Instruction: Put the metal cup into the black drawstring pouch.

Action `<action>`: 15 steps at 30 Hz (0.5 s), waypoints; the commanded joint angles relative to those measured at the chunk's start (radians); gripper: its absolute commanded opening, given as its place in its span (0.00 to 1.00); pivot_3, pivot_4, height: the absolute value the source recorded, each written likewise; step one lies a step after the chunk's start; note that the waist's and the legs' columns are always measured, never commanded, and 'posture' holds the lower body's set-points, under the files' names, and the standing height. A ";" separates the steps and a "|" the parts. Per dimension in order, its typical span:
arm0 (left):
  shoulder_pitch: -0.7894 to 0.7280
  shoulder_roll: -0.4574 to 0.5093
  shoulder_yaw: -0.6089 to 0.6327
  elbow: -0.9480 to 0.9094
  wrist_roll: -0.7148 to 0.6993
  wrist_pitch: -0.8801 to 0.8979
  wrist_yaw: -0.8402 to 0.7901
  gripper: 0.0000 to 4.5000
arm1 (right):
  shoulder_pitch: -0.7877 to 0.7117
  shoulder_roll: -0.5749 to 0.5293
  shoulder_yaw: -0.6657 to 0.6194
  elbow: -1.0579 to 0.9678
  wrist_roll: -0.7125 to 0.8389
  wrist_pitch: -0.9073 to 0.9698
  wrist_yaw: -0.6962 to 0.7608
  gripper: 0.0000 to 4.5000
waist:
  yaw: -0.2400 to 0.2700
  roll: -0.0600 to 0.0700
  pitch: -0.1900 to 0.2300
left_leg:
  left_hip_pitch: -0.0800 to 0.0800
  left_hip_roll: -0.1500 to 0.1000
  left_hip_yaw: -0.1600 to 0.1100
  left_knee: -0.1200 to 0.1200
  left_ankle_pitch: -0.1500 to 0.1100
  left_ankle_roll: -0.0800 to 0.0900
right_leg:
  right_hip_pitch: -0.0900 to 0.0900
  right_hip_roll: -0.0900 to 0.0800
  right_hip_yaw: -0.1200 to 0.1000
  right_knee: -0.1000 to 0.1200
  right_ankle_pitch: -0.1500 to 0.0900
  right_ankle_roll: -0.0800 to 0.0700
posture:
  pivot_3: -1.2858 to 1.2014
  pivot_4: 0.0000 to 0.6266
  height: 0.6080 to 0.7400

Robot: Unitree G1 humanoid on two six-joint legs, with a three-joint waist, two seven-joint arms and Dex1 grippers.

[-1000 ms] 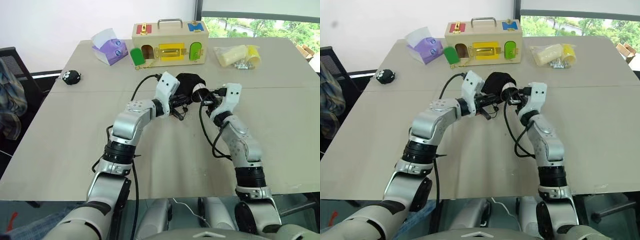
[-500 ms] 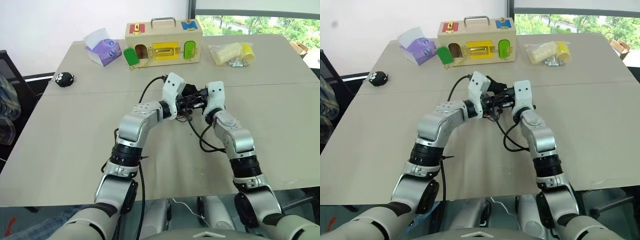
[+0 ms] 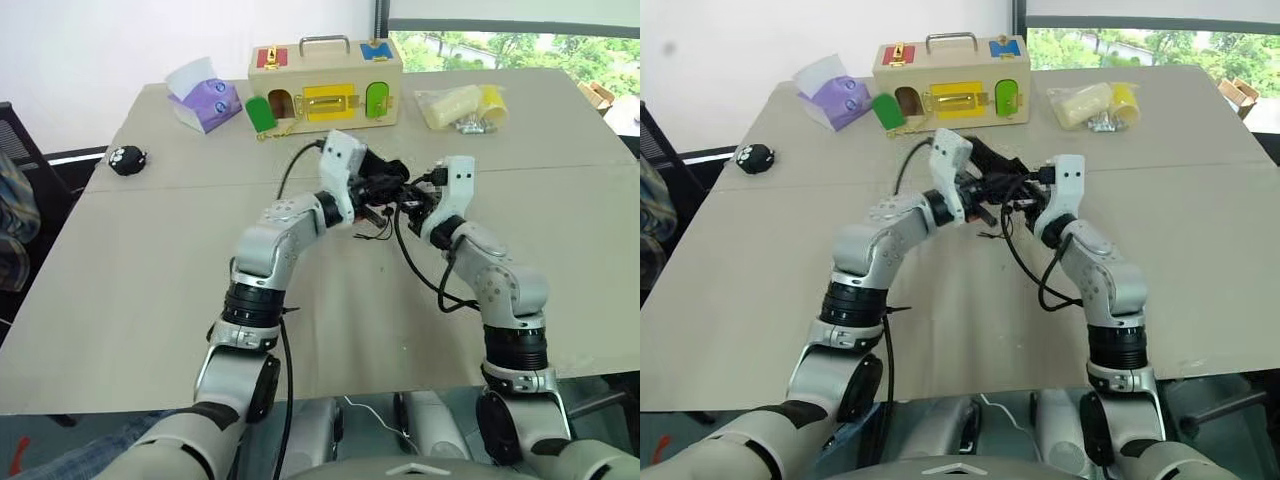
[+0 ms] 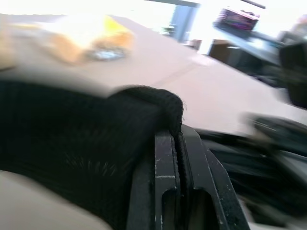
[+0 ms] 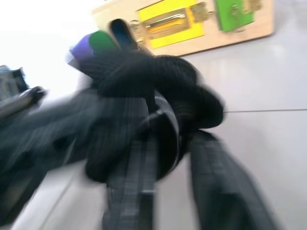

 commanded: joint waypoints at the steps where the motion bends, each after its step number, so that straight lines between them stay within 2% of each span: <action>1: -0.016 -0.009 0.013 -0.019 -0.019 -0.015 0.011 0.00 | -0.010 -0.010 0.021 -0.047 0.004 -0.021 0.011 0.67 | 0.007 0.000 0.000 | 0.000 0.000 0.000 0.000 0.000 0.000 | 0.000 0.000 0.000 0.000 0.000 0.000 | 0.52 0.24 0.77; 2: -0.017 -0.012 0.015 -0.020 -0.022 -0.014 0.015 0.00 | -0.005 -0.017 0.025 -0.051 0.003 -0.018 0.013 0.80 | 0.010 0.000 0.000 | 0.000 -0.001 0.000 0.001 0.000 0.000 | 0.000 0.000 0.000 0.000 0.000 0.000 | 0.52 0.24 0.77; 3: -0.020 -0.018 0.023 -0.018 -0.029 -0.011 0.022 0.00 | 0.008 -0.033 0.026 -0.063 0.002 -0.015 0.022 0.87 | 0.011 0.000 0.000 | -0.001 -0.002 0.000 0.001 0.000 0.000 | 0.000 0.000 0.000 0.000 0.000 0.000 | 0.52 0.24 0.77; 11: -0.053 -0.047 0.103 -0.003 -0.100 0.034 0.068 0.00 | 0.127 -0.153 -0.020 -0.219 0.089 -0.042 0.136 0.87 | 0.017 0.000 0.000 | -0.003 -0.002 -0.002 0.002 0.000 0.000 | 0.000 0.000 -0.002 -0.002 0.000 0.000 | 0.52 0.24 0.77; 15: -0.066 -0.059 0.131 -0.004 -0.139 0.063 0.090 0.00 | 0.214 -0.239 0.013 -0.215 0.040 -0.097 0.190 0.87 | 0.014 0.000 0.000 | -0.002 -0.002 -0.002 0.002 0.000 0.000 | 0.000 0.000 -0.002 -0.002 0.000 0.000 | 0.52 0.24 0.77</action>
